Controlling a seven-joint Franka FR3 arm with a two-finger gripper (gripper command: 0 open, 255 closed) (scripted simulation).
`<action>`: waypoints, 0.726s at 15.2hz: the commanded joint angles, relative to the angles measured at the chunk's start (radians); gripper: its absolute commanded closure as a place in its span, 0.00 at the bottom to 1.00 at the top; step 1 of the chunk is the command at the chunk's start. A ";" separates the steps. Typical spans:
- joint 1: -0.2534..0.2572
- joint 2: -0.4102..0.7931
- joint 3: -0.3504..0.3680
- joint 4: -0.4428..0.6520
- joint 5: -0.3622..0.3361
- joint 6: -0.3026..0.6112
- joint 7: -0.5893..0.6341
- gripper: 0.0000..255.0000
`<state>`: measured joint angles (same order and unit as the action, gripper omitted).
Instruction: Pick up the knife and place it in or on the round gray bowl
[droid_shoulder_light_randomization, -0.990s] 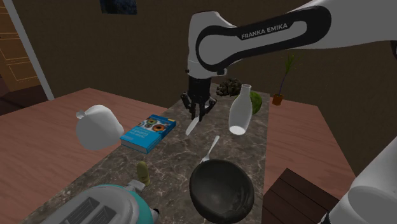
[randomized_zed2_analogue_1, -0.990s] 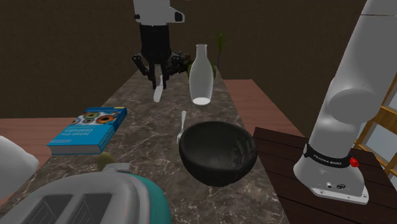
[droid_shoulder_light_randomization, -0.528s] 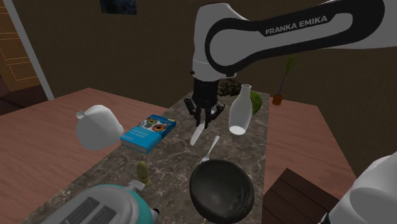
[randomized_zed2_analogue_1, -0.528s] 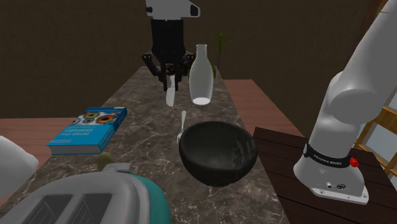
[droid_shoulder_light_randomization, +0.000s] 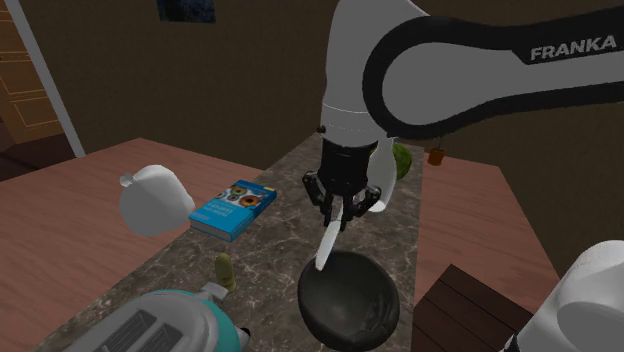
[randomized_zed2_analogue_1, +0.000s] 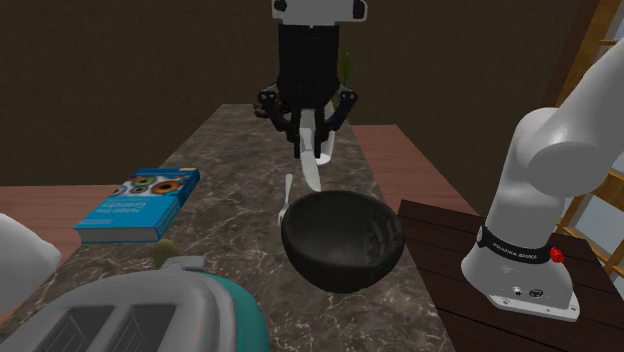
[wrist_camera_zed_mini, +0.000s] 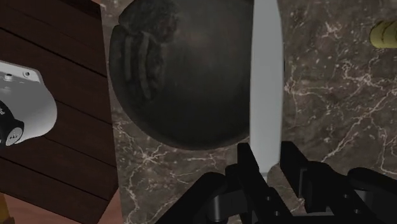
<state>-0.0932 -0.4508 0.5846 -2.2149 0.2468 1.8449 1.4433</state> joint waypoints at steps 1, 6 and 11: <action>0.030 -0.059 0.006 -0.039 0.033 -0.014 0.018 1.00; 0.089 -0.153 0.027 -0.096 0.089 -0.040 0.066 1.00; 0.093 -0.147 0.047 -0.156 0.101 0.027 0.063 1.00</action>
<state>-0.0017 -0.5975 0.6282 -2.3568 0.3450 1.8579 1.5078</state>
